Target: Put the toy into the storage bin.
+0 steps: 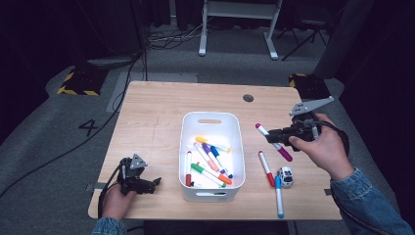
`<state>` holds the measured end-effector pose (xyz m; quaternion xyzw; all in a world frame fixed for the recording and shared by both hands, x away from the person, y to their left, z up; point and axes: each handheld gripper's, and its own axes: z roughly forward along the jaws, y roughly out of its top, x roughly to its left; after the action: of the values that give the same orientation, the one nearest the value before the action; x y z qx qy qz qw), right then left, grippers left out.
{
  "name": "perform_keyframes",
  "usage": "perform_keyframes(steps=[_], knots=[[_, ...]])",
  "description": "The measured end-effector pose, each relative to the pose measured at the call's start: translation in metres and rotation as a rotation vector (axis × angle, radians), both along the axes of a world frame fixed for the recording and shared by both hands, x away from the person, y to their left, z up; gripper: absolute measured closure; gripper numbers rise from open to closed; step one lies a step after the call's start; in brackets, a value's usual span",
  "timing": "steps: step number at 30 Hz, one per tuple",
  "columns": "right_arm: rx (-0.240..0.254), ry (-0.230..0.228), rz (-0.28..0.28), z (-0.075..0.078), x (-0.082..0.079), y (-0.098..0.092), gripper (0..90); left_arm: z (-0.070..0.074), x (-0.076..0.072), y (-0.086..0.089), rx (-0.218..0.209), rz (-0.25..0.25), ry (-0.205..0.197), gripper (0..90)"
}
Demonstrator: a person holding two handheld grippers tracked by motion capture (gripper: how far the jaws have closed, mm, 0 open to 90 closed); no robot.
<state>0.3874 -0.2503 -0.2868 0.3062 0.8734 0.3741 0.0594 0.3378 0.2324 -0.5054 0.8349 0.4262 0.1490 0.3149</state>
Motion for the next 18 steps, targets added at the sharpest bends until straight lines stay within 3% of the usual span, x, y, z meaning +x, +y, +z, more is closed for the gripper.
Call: perform_keyframes(steps=[18], knots=[[0.005, 0.03, 0.168, 0.003, -0.012, 0.066, 77.1, 0.0, 0.0, 0.0, 0.0, 0.0, 0.0, 0.0]])
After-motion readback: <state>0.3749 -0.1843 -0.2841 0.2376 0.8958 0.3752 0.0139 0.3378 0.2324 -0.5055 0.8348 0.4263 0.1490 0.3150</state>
